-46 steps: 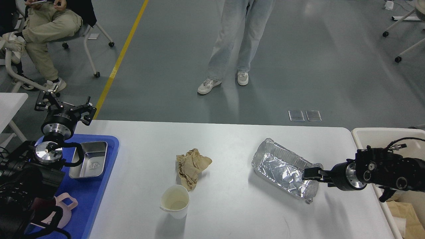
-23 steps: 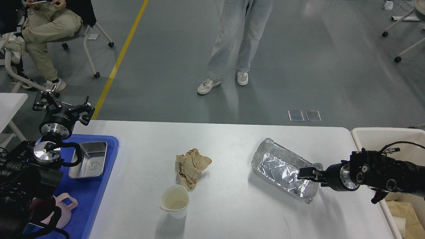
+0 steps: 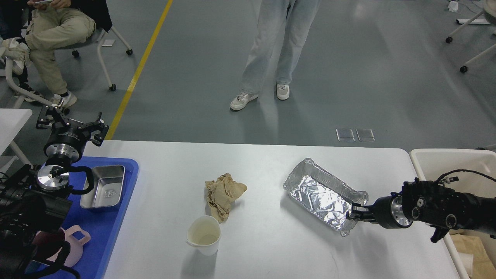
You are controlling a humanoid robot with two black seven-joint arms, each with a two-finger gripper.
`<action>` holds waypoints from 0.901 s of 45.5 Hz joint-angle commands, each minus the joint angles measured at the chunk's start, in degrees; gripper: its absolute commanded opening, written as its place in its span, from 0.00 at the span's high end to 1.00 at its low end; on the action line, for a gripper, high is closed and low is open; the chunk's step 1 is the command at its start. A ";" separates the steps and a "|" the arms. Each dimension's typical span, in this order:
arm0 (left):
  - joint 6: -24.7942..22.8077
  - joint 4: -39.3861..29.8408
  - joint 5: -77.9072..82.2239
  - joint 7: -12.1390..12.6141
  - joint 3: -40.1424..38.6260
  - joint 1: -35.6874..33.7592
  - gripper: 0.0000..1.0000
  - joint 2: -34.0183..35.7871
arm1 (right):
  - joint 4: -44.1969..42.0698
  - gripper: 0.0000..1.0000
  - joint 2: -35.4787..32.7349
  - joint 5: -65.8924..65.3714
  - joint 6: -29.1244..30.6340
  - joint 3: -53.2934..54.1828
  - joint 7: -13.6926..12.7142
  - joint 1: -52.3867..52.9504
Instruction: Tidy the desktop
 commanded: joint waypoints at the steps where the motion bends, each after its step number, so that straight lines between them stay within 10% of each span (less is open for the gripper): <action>1: 0.08 0.00 0.00 0.00 0.00 -0.03 0.03 0.01 | 0.00 1.00 -0.13 0.15 0.32 -0.77 -0.06 0.14; 41: -1.85 0.00 0.17 -0.09 0.26 -0.03 0.03 0.01 | 7.65 1.00 -10.67 1.90 15.26 3.09 5.47 19.39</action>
